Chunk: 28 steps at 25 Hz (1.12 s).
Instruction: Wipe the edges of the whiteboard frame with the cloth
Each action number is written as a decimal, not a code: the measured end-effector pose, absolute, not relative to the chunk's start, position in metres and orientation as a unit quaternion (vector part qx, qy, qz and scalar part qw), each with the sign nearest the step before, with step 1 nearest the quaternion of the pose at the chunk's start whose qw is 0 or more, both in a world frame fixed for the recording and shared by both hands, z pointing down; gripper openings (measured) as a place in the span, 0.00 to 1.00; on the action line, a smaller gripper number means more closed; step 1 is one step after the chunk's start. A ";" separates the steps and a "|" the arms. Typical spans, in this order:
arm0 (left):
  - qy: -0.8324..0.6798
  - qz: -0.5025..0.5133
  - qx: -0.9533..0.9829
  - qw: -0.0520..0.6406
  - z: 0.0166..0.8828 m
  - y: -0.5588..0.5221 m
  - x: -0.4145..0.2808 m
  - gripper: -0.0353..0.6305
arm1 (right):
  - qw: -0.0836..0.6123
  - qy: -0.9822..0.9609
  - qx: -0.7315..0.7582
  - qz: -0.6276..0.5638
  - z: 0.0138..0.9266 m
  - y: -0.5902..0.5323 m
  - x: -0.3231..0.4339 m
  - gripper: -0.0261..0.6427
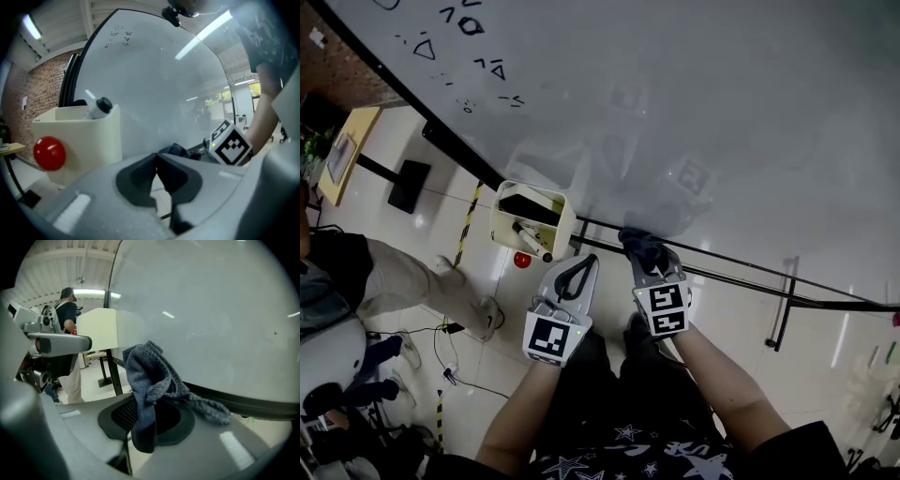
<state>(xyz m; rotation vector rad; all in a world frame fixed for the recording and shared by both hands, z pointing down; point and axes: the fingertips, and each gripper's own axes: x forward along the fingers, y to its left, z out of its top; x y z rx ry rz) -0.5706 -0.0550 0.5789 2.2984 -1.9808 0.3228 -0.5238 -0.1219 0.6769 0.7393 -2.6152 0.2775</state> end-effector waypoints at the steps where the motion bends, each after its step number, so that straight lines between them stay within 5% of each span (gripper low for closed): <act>1: -0.650 0.105 0.751 0.050 0.578 -0.051 -0.574 0.06 | 0.207 -0.937 0.264 0.099 0.680 -0.121 -0.527 0.16; 16: -0.667 0.103 0.737 0.034 0.577 0.011 -0.714 0.06 | 0.199 -0.923 0.315 0.098 0.683 -0.113 -0.612 0.16; 28: -0.635 0.077 0.768 0.023 0.560 -0.017 -0.770 0.06 | 0.132 -0.895 0.425 0.024 0.576 -0.106 -0.572 0.16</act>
